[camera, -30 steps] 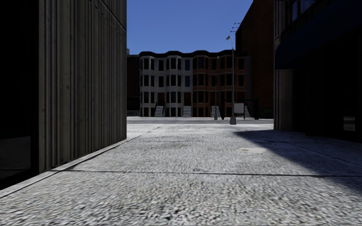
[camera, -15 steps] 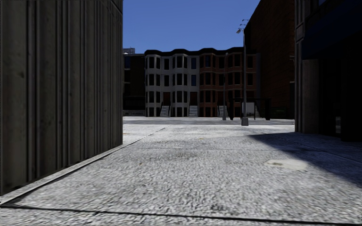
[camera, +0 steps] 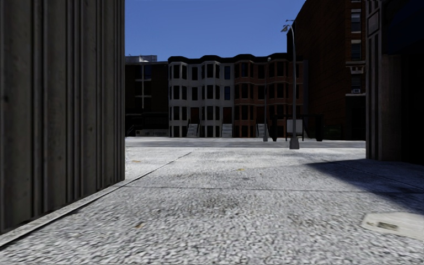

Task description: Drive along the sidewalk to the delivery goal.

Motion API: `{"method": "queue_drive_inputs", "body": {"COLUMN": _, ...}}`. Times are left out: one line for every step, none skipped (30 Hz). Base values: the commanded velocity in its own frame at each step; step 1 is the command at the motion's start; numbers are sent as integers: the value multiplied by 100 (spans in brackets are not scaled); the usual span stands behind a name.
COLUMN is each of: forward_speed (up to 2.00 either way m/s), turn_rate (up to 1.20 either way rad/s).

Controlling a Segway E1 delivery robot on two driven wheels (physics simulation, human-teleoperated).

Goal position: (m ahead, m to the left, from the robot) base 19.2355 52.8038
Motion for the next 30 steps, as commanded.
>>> {"method": "queue_drive_inputs", "body": {"forward_speed": 200, "turn_rate": 0}}
{"method": "queue_drive_inputs", "body": {"forward_speed": 200, "turn_rate": 0}}
{"method": "queue_drive_inputs", "body": {"forward_speed": 200, "turn_rate": 0}}
{"method": "queue_drive_inputs", "body": {"forward_speed": 200, "turn_rate": 3}}
{"method": "queue_drive_inputs", "body": {"forward_speed": 200, "turn_rate": 4}}
{"method": "queue_drive_inputs", "body": {"forward_speed": 200, "turn_rate": 4}}
{"method": "queue_drive_inputs", "body": {"forward_speed": 200, "turn_rate": 6}}
{"method": "queue_drive_inputs", "body": {"forward_speed": 200, "turn_rate": 7}}
{"method": "queue_drive_inputs", "body": {"forward_speed": 200, "turn_rate": 7}}
{"method": "queue_drive_inputs", "body": {"forward_speed": 200, "turn_rate": 7}}
{"method": "queue_drive_inputs", "body": {"forward_speed": 200, "turn_rate": 7}}
{"method": "queue_drive_inputs", "body": {"forward_speed": 200, "turn_rate": 7}}
{"method": "queue_drive_inputs", "body": {"forward_speed": 200, "turn_rate": 7}}
{"method": "queue_drive_inputs", "body": {"forward_speed": 200, "turn_rate": 7}}
{"method": "queue_drive_inputs", "body": {"forward_speed": 200, "turn_rate": 7}}
{"method": "queue_drive_inputs", "body": {"forward_speed": 200, "turn_rate": 7}}
{"method": "queue_drive_inputs", "body": {"forward_speed": 198, "turn_rate": 7}}
{"method": "queue_drive_inputs", "body": {"forward_speed": 193, "turn_rate": 7}}
{"method": "queue_drive_inputs", "body": {"forward_speed": 190, "turn_rate": 7}}
{"method": "queue_drive_inputs", "body": {"forward_speed": 187, "turn_rate": 7}}
{"method": "queue_drive_inputs", "body": {"forward_speed": 180, "turn_rate": 7}}
{"method": "queue_drive_inputs", "body": {"forward_speed": 180, "turn_rate": 7}}
{"method": "queue_drive_inputs", "body": {"forward_speed": 177, "turn_rate": 8}}
{"method": "queue_drive_inputs", "body": {"forward_speed": 176, "turn_rate": 11}}
{"method": "queue_drive_inputs", "body": {"forward_speed": 176, "turn_rate": 17}}
{"method": "queue_drive_inputs", "body": {"forward_speed": 176, "turn_rate": 21}}
{"method": "queue_drive_inputs", "body": {"forward_speed": 176, "turn_rate": 27}}
{"method": "queue_drive_inputs", "body": {"forward_speed": 176, "turn_rate": 28}}
{"method": "queue_drive_inputs", "body": {"forward_speed": 176, "turn_rate": 28}}
{"method": "queue_drive_inputs", "body": {"forward_speed": 176, "turn_rate": 28}}
